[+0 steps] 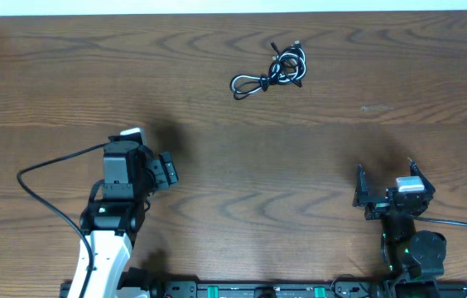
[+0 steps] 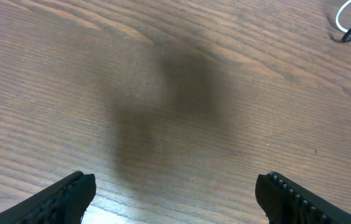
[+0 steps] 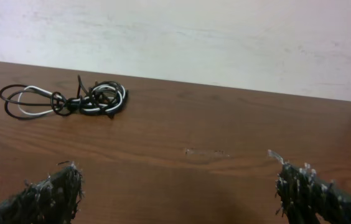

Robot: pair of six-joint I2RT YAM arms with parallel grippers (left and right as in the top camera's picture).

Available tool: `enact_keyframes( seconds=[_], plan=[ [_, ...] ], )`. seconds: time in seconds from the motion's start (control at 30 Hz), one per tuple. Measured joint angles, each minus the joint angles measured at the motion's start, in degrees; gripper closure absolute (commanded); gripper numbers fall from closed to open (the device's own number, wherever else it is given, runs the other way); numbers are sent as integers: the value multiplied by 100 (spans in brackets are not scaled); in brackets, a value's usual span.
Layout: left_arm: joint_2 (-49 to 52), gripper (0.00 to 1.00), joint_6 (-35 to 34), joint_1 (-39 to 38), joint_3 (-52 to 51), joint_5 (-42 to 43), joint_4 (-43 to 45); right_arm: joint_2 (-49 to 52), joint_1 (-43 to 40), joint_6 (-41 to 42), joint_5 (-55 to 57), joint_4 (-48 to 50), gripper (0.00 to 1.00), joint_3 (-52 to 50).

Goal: Untangle cables
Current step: 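Raise the left gripper and move it forward toward the cable bundle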

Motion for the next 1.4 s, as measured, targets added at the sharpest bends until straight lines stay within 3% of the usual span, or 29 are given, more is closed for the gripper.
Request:
enact_keyframes(
  seconds=[0.53,1.4],
  plan=[
    [686,13,302,-4,350,365,-238,0,0,0,0,0,1,0],
    [708,13,411,-4,352,494,-31,0,0,0,0,0,1,0]
  ],
)
